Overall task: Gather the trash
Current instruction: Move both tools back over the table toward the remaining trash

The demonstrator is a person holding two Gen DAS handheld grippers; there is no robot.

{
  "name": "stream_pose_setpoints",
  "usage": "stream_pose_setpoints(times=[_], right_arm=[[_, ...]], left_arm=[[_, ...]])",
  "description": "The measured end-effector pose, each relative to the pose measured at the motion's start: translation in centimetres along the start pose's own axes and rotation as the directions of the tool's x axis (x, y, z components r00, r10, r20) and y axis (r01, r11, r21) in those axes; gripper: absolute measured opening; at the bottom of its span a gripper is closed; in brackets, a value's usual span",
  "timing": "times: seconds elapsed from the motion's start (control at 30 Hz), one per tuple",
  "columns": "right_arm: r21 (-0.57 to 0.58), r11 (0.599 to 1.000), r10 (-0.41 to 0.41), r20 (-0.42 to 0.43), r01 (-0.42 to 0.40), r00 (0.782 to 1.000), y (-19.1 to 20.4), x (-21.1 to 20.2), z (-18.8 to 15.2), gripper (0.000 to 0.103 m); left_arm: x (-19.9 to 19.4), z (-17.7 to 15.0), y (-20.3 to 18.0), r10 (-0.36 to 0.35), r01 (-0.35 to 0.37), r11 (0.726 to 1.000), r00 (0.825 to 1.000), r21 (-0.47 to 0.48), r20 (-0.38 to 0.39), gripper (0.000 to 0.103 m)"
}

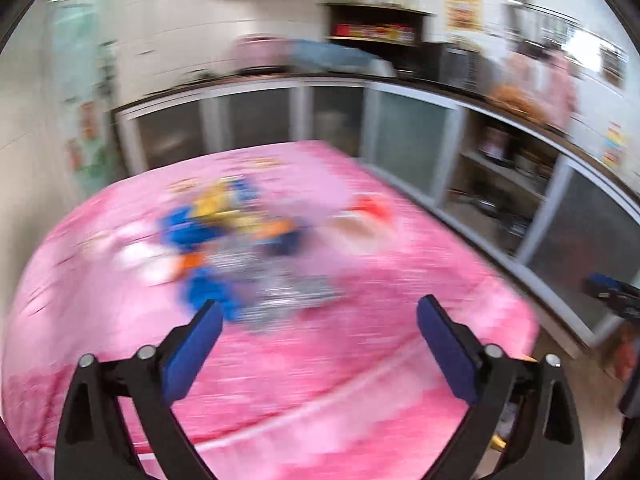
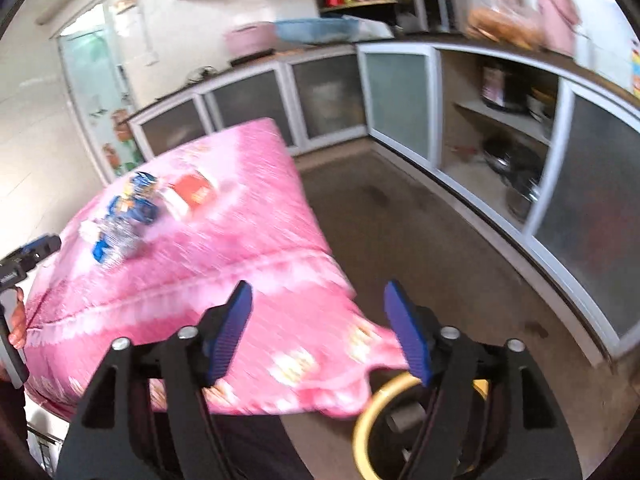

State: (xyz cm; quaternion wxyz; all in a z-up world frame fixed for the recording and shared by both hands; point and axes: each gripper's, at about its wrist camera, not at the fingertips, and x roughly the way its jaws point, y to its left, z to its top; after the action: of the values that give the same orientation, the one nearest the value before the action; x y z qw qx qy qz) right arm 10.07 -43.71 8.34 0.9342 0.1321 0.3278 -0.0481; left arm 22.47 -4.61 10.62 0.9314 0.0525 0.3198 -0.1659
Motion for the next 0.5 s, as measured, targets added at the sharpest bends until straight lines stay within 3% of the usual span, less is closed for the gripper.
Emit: stream_pose_setpoints(times=[0.13, 0.27, 0.33, 0.5], right_arm=[[-0.078, 0.996, 0.032, -0.003, -0.032, 0.999, 4.7, 2.6, 1.7, 0.071], [-0.153, 0.985, 0.077, -0.025, -0.08, 0.997, 8.4, 5.0, 2.4, 0.071], [-0.195, 0.976, 0.089, -0.043, -0.096, 0.995, 10.6, 6.7, 3.1, 0.071], [-0.272, 0.956, 0.093, -0.062, -0.106, 0.994, 15.1, 10.4, 4.8, 0.071]], left_arm=[[0.3, -0.3, 7.3, 0.127, -0.128, 0.986, 0.992, -0.103, -0.02, 0.095], [1.5, -0.3, 12.9, 0.24, -0.244, 0.959, 0.97, -0.141, -0.042, 0.095], [2.3, -0.2, 14.7, 0.262, -0.268, 0.951, 0.963, -0.151, -0.058, 0.095], [5.2, 1.2, 17.1, 0.242, -0.251, 0.953, 0.968, -0.171, -0.071, 0.095]])
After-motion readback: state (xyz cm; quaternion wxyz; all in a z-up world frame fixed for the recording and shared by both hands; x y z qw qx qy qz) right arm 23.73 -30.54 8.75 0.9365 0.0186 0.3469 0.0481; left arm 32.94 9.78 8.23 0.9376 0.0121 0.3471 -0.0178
